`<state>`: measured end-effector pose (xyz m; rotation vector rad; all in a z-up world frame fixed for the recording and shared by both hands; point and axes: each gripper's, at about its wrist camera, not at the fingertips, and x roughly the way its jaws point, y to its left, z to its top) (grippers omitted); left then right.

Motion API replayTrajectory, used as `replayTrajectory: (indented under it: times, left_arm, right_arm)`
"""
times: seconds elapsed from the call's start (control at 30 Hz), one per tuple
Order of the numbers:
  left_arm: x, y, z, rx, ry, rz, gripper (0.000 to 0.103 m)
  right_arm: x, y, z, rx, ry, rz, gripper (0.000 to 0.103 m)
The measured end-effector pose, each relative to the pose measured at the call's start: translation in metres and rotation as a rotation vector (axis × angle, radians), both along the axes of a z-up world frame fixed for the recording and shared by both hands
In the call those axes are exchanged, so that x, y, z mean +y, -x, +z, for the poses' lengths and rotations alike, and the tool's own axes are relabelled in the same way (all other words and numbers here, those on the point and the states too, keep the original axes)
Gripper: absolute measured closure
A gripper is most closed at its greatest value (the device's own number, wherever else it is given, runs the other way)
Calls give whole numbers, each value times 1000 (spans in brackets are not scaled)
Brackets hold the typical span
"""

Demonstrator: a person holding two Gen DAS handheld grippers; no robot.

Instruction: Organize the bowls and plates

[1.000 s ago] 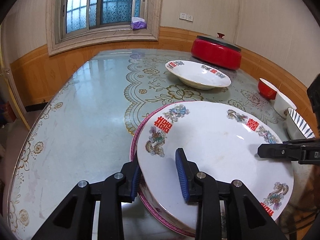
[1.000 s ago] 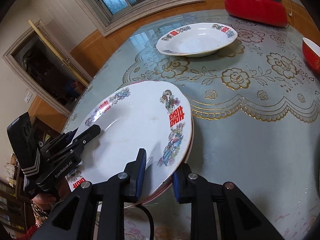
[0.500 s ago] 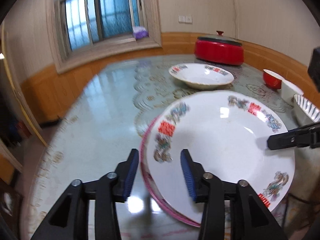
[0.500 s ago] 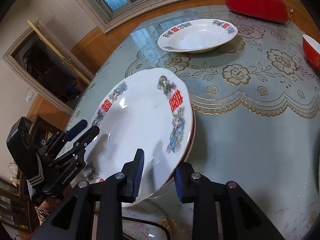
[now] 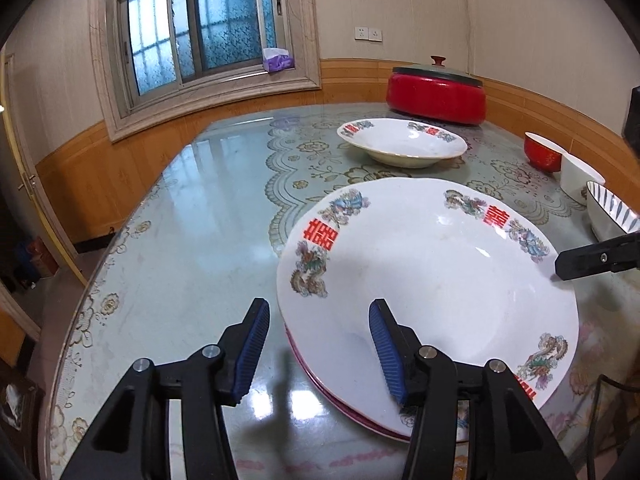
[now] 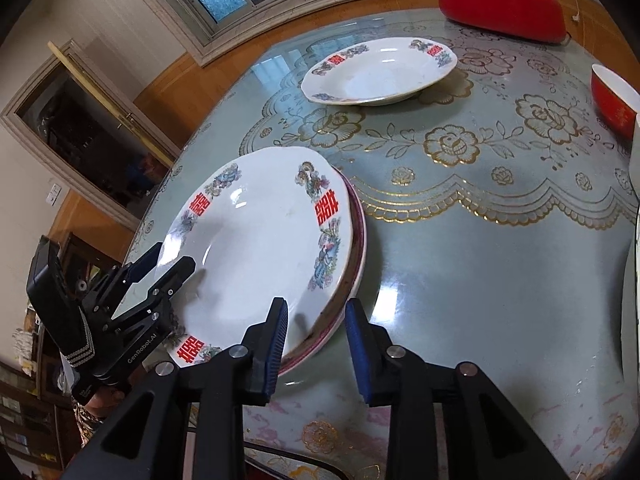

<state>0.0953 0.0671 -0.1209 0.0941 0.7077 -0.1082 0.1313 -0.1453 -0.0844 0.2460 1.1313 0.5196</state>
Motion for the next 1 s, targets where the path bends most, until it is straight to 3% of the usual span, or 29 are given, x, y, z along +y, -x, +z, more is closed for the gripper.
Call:
replayTrajectory:
  times: [0.07, 0.27, 0.4, 0.53, 0.7, 0.83, 1.0]
  left_arm:
    - [1, -1, -1, 14, 18, -11, 49]
    - [4, 2, 4, 4, 40, -3, 31]
    - [15, -2, 19, 4, 103, 3, 15]
    - [36, -20, 38, 13, 165, 45, 9]
    - [64, -57, 55, 47, 249, 130, 7]
    - [71, -82, 60, 48, 218, 159, 7]
    - [73, -124, 53, 110, 190, 153, 7]
  right_arm:
    - [-1, 1, -3, 13, -14, 1, 72]
    - [-5, 1, -6, 27, -54, -8, 72]
    - [-10, -2, -4, 21, -54, -23, 72]
    - [-20, -9, 7, -33, -19, -68, 71]
    - [-33, -33, 16, -98, 13, -184, 66]
    - [-37, -53, 16, -127, 39, -243, 65]
    - [-44, -86, 14, -136, 22, -335, 64]
